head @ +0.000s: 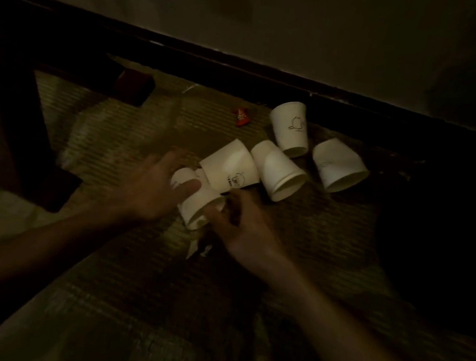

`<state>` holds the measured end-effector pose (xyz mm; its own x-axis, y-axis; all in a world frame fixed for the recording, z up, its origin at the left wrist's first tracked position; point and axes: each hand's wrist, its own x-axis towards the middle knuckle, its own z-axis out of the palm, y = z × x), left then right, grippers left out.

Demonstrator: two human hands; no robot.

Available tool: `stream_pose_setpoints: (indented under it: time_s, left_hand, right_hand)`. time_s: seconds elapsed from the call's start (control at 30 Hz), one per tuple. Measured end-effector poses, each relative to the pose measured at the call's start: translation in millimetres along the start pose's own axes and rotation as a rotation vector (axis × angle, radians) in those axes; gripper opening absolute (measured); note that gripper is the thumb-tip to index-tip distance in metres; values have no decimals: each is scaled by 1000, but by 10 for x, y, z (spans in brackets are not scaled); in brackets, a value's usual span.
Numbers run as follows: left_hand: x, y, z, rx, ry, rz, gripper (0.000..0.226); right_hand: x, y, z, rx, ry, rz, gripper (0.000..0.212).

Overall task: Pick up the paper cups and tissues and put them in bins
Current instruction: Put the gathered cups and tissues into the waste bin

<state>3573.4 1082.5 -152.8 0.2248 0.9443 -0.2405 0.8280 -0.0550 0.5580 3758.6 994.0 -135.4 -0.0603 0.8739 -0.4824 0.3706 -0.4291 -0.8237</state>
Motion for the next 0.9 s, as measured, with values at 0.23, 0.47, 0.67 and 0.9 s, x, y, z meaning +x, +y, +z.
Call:
stream_pose_setpoints:
  time_s: [0.23, 0.47, 0.67, 0.9]
  left_hand:
    - [-101, -45, 99, -324, -63, -112, 51]
    - [-277, 205, 190, -274, -85, -60, 24]
    - [158, 342, 231, -291, 163, -168, 41]
    - [440, 381, 370, -70, 13, -40, 85]
  right_hand:
    - [131, 63, 225, -29, 67, -31, 71]
    - [20, 189, 192, -97, 27, -47, 65]
    - [73, 226, -173, 128, 139, -56, 34]
    - [54, 461, -152, 124, 141, 0, 40]
